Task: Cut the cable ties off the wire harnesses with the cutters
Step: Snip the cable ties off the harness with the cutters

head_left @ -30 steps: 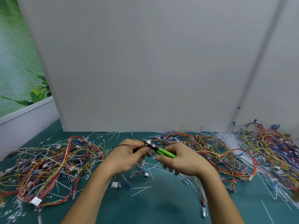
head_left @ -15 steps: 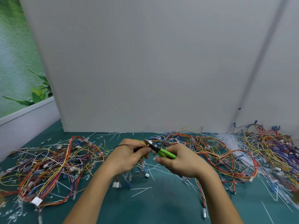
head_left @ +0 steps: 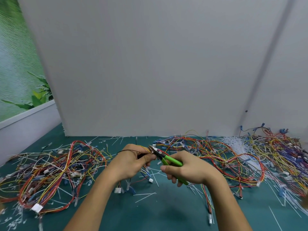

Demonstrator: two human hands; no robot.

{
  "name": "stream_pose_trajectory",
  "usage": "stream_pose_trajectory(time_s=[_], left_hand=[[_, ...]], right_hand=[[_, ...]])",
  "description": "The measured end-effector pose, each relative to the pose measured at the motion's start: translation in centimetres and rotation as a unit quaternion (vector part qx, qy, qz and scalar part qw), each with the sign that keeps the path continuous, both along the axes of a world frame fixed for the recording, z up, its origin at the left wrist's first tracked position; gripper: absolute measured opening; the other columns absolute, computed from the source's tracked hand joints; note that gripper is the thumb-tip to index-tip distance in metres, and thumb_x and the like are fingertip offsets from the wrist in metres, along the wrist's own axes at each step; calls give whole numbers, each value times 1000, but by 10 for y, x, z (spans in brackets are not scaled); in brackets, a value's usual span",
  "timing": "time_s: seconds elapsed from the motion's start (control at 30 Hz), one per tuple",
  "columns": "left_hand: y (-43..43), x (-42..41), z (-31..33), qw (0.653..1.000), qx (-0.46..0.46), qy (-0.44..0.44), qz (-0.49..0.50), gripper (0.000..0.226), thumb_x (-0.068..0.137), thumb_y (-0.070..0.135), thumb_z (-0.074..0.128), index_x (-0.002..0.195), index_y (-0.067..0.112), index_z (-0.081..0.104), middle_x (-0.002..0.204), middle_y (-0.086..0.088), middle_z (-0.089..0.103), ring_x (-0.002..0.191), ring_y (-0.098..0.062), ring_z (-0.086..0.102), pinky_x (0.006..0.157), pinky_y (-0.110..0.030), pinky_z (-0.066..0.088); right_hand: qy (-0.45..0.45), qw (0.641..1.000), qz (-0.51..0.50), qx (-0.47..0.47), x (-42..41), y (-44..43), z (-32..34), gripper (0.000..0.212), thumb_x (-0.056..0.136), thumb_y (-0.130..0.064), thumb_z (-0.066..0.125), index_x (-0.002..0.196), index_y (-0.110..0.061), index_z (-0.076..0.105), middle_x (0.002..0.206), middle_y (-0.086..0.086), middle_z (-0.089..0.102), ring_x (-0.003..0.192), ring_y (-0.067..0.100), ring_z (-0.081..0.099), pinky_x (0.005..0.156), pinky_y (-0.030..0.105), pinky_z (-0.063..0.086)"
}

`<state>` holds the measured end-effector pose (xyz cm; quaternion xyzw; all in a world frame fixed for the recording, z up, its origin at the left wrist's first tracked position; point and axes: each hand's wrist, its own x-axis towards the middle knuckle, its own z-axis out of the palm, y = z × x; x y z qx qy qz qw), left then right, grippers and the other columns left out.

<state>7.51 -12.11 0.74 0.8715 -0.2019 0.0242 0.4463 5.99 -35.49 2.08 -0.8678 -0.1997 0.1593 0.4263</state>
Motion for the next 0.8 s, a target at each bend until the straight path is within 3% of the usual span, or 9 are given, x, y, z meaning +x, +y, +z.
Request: stream_pose_trajectory(time_s=[0.13,0.3,0.67,0.8], left_hand=[[0,0,0,1000,0,-3,-3,17,96,37,66,95,26,79,79,1,75,77,-17,69,75,-34,53],[-1,-2,2,1000,-8,-8,-8,17,95,37,66,90,27,78,77,2,74,76,-15,68,75,-33,52],[2,-1,4,1000,-11,-22,-16,22,94,40,66,86,23,78,75,3,72,70,-11,64,64,-21,47],[1,-4,7,999,-14,-36,-31,19,94,44,64,79,39,74,71,8,69,65,-4,60,60,-12,42]], right_hand=[[-24,999,-29,-26,3,1,-4,42,96,-49,64,81,-10,60,63,-2,57,54,14,55,53,32,52],[2,999,-32,-5,6,1,-7,42,92,-54,67,74,-18,56,62,-1,54,49,17,51,47,26,44],[5,1000,-15,16,0,2,1,34,99,-40,67,86,-8,66,62,1,60,52,19,56,51,30,50],[28,999,-4,37,-4,-4,8,33,101,-36,65,93,-5,70,70,9,68,57,24,61,53,32,53]])
